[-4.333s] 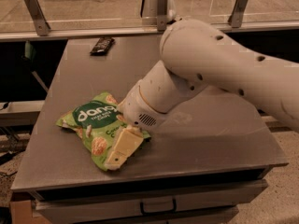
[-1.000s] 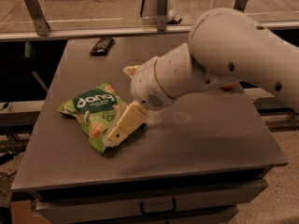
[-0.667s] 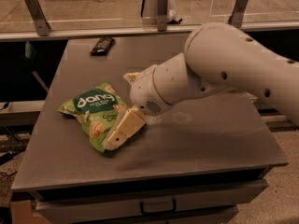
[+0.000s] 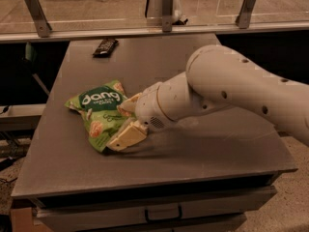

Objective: Pick green rice chip bag

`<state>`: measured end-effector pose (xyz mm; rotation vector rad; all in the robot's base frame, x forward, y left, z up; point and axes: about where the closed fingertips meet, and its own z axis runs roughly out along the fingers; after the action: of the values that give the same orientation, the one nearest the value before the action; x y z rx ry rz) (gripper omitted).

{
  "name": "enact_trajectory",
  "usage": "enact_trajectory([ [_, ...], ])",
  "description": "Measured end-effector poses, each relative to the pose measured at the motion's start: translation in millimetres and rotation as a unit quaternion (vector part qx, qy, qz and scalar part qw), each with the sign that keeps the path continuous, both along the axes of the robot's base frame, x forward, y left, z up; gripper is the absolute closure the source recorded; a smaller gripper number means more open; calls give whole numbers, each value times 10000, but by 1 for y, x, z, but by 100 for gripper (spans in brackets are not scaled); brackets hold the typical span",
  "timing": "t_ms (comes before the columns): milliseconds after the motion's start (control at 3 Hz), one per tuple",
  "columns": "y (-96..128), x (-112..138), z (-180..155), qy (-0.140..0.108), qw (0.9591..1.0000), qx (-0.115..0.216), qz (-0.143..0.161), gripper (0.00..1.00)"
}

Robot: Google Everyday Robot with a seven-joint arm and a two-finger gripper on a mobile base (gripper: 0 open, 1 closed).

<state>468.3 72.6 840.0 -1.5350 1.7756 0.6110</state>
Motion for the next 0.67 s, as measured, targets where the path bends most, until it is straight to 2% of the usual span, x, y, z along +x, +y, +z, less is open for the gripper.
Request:
enact_trajectory([
  [333,-2,-3,-9,75,9999,-2,-93,71],
  [667,-2,-3,-6,75,9999,-2,-93,95],
])
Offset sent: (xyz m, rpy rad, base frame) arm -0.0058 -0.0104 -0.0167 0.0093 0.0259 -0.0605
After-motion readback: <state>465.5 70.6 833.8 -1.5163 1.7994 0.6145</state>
